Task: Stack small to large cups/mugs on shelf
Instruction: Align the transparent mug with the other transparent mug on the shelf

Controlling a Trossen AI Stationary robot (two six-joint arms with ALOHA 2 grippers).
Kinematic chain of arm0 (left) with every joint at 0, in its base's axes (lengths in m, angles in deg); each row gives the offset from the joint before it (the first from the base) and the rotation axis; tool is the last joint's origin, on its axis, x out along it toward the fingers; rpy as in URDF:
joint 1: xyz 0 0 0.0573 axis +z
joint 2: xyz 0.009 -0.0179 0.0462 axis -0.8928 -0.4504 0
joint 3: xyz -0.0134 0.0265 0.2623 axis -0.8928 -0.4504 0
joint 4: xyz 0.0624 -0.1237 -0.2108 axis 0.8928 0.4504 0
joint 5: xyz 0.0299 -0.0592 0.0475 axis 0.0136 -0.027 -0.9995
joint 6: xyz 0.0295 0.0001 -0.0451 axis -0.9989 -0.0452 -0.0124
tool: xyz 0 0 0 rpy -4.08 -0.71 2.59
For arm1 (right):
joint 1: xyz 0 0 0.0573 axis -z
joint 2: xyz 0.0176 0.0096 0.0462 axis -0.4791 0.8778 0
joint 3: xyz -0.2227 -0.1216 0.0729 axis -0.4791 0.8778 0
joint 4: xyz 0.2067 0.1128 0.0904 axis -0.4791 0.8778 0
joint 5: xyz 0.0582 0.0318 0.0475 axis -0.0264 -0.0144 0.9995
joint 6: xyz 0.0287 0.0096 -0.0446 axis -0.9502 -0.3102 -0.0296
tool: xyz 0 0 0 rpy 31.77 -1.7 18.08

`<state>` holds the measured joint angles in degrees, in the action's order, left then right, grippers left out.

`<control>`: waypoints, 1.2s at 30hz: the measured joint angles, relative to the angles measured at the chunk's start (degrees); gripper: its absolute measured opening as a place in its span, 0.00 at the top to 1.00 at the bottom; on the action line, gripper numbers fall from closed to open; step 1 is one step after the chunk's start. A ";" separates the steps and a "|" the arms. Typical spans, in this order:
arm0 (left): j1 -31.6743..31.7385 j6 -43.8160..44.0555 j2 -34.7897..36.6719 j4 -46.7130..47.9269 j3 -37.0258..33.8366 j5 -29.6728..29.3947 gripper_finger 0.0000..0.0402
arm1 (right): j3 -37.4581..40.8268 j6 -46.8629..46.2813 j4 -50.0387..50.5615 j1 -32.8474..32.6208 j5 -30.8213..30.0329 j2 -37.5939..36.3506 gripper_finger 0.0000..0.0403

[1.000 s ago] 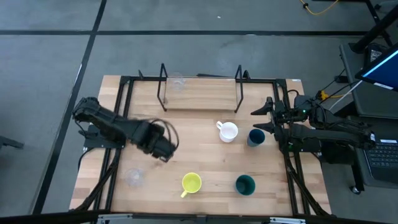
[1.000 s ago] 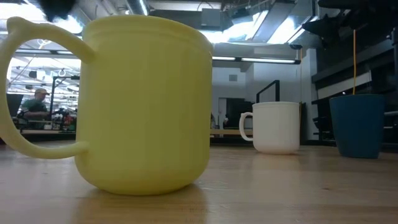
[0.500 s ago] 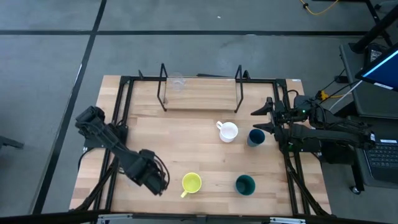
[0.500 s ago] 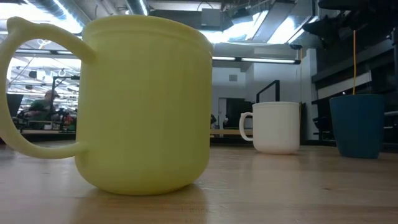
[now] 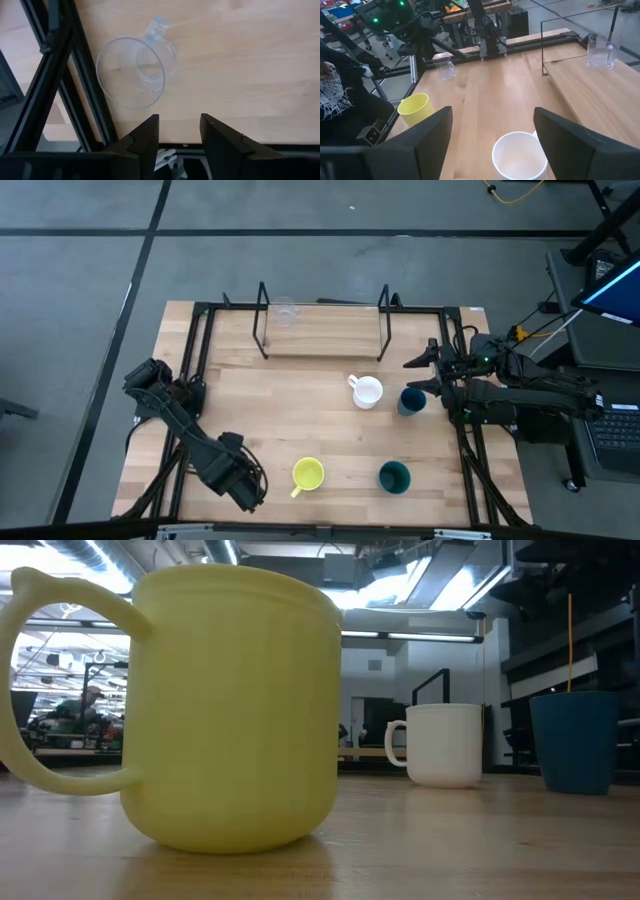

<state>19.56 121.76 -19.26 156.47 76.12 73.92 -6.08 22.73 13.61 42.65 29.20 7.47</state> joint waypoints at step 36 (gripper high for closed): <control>0.04 -0.32 -0.24 -12.75 -16.90 3.16 0.69 | 0.00 -0.08 0.00 -0.02 1.05 0.00 0.30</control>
<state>19.59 121.44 -19.51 143.71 59.23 77.08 -6.08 22.65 13.61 42.63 30.25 7.47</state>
